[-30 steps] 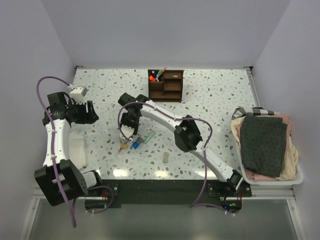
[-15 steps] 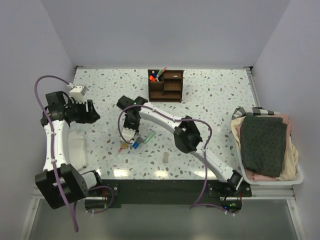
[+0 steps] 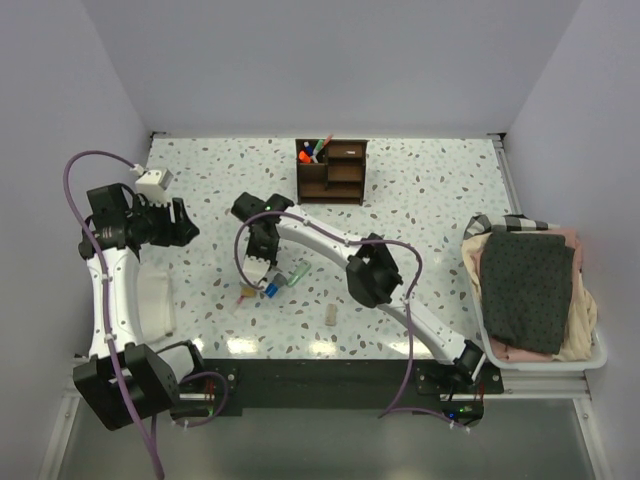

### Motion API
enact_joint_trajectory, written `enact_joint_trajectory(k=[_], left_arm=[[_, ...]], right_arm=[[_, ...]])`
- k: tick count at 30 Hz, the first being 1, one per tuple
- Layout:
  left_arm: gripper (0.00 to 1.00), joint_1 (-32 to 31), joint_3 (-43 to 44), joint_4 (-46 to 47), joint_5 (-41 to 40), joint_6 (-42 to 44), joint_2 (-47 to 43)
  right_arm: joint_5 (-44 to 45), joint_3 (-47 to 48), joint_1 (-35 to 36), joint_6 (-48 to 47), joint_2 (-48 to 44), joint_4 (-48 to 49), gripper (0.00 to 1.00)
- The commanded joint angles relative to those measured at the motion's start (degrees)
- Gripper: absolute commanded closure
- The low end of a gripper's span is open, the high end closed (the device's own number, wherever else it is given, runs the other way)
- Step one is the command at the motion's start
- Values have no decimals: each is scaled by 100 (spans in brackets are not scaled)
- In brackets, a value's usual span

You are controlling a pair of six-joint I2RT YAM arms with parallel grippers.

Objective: Sort the stationery into containers
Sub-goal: Pick up the pen from the center of the board.

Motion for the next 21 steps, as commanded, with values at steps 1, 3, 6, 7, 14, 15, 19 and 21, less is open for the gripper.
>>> enact_joint_trajectory(k=[1,3,6,7,14,15,19,21], left_arm=[[36,50,244,-18,287,-225,-49],[36,-3,464,-219,393,-121,-118],[35,-47,614,-343,252,29,-276],[35,-47,649,-413,217,56,-321],[35,14,508,-291,322,-120,-488],[35,15,535,-308,348,-94,-453],[35,6,640,-221,506,38,-356],[35,15,684,-125,630,73,-260]], right_arm=[[681,-79,-16,-2219,881,-2268,77],[865,-323,28,-2264,819,-2392,81],[954,-475,28,-2378,766,-2392,91],[937,-432,28,-2361,801,-2392,98],[199,-203,10,-1387,521,-2392,100],[76,-159,-16,-959,476,-2322,100],[-522,-308,-244,440,64,-1542,100],[-759,-605,-358,1272,-295,-946,100]])
